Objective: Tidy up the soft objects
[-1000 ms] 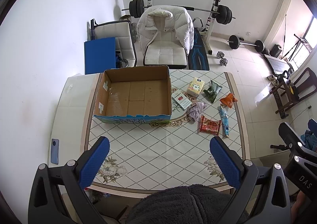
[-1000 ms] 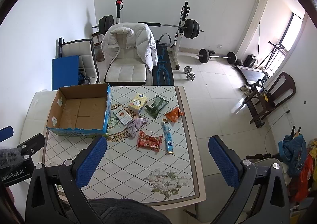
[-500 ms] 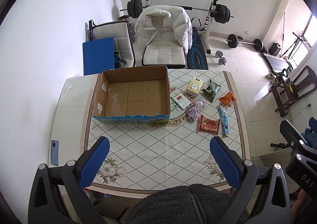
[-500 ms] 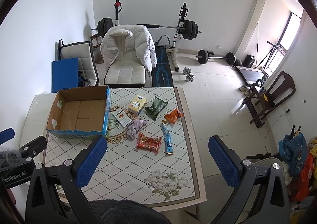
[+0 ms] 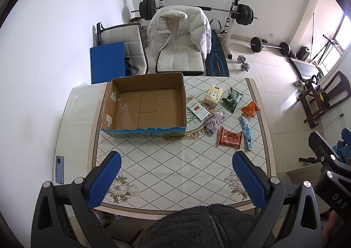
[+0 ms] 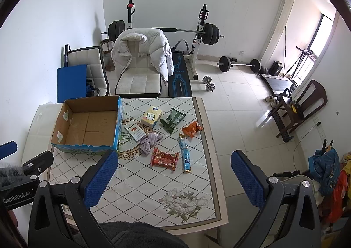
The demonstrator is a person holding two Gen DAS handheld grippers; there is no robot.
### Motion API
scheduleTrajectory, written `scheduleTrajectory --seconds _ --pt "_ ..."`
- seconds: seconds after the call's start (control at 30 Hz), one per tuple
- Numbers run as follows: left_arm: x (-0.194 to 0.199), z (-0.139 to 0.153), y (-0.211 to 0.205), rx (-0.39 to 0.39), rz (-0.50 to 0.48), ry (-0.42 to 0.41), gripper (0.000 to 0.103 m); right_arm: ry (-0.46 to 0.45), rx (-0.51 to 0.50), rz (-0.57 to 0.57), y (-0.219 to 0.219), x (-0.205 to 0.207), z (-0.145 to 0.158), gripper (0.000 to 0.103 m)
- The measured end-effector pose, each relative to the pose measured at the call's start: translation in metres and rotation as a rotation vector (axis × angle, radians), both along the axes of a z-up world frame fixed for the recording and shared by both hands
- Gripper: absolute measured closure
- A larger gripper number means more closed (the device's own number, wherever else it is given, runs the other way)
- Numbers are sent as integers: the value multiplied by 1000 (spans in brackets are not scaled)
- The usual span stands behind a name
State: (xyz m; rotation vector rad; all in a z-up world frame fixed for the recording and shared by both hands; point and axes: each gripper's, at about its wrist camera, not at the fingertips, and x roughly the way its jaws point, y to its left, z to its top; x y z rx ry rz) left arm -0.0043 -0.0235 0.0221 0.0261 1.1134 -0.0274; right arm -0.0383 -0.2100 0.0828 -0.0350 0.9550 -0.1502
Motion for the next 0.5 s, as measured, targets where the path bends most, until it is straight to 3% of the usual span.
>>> scheduleTrajectory --seconds 0.3,0.5 --pt "1 -3 -2 -3 -2 4 0 9 12 -1 -2 2 -6 0" --pt "42 -27 -20 18 -12 21 0 78 88 -44 -38 26 -44 0"
